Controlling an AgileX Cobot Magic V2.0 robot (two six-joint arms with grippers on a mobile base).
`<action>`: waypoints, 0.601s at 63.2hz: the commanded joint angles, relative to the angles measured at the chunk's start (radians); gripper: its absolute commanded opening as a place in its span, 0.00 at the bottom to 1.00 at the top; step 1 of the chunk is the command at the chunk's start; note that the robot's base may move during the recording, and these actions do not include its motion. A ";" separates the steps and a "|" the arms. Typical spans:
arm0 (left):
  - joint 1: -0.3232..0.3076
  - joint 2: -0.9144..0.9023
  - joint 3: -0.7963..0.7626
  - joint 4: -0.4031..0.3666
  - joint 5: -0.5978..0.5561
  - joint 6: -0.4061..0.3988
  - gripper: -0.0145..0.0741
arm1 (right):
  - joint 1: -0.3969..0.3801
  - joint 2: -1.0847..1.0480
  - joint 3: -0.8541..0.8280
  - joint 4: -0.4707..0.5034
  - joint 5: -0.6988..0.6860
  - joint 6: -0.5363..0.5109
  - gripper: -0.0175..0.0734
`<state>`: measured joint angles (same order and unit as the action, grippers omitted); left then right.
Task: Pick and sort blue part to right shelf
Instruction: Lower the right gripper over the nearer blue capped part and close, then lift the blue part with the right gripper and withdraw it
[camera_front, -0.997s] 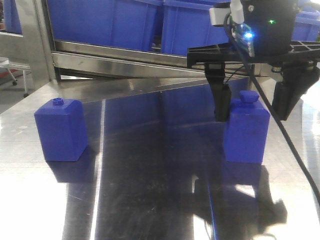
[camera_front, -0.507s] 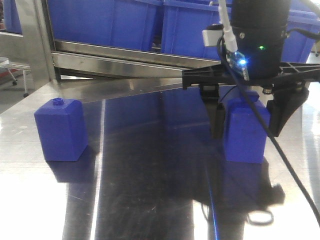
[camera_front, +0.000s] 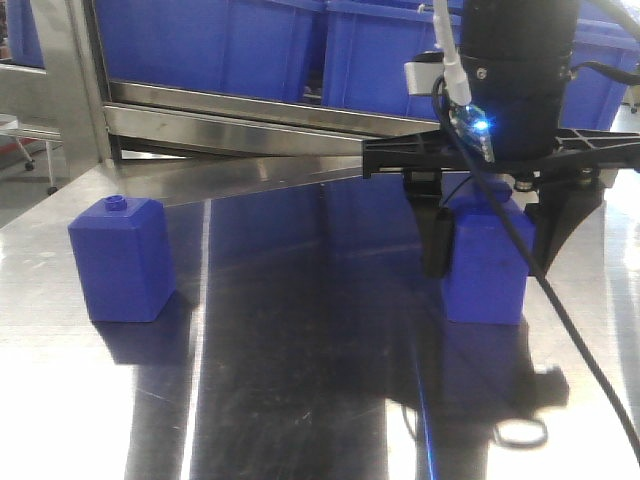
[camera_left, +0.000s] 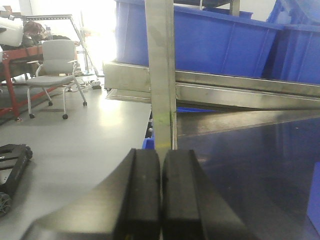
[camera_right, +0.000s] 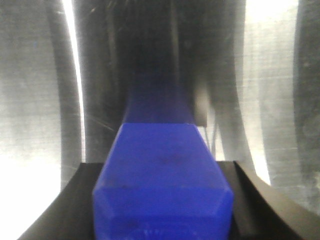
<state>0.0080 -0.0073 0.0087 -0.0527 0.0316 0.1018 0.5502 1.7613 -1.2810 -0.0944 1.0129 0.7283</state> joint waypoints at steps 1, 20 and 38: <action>0.001 -0.023 0.022 -0.006 -0.085 -0.002 0.30 | -0.010 -0.059 -0.021 -0.007 -0.014 -0.008 0.56; 0.001 -0.023 0.022 -0.006 -0.085 -0.002 0.30 | -0.010 -0.187 -0.015 -0.059 -0.065 -0.095 0.52; 0.001 -0.023 0.022 -0.006 -0.085 -0.002 0.30 | -0.065 -0.401 0.142 -0.047 -0.299 -0.498 0.52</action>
<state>0.0080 -0.0073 0.0087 -0.0527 0.0316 0.1018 0.5162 1.4638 -1.1649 -0.1370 0.8366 0.3806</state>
